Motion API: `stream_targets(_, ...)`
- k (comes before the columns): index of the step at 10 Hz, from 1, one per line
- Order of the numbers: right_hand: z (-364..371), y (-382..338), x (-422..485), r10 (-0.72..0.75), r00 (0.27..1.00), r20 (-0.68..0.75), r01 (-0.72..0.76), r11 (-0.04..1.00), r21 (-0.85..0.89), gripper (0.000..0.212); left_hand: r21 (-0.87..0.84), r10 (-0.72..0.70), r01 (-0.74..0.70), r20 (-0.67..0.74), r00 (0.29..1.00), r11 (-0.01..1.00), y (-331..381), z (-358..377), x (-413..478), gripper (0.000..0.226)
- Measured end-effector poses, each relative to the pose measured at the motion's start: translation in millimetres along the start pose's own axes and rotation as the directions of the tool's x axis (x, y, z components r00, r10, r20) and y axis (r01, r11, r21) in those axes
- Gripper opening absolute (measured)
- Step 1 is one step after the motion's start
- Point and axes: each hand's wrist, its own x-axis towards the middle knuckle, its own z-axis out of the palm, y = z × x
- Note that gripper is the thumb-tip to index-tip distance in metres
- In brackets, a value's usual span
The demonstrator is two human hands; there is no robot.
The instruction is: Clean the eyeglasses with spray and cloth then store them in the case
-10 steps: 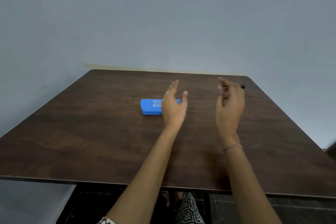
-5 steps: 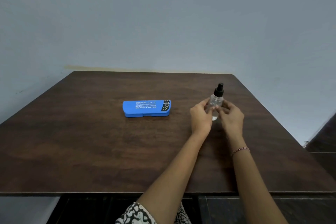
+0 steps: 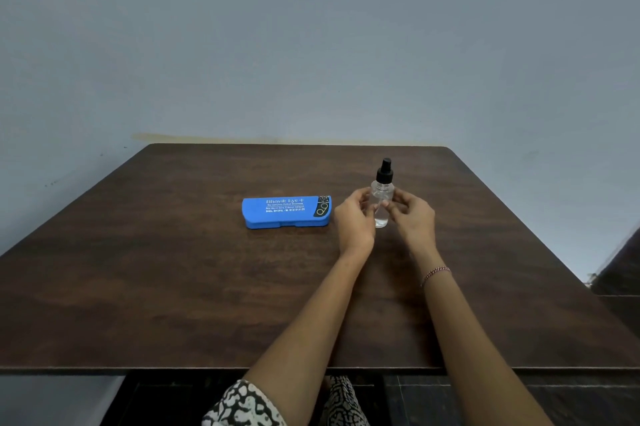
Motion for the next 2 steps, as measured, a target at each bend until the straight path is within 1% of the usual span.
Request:
stream_targets(1, 2, -1, -2, -0.001, 1.000, -0.008, 0.001, 0.999, -0.043, 0.043, 0.057, 0.025, -0.026, 0.027, 0.999, 0.998, -4, 0, 1, 0.039)
stream_targets(2, 4, -3, -17, -0.027, 0.995, -0.099, 0.020, 0.997, -0.071, 0.054, 0.144, 0.074, -0.073, 0.004, 0.997, 0.987, 1, -13, -5, 0.043)
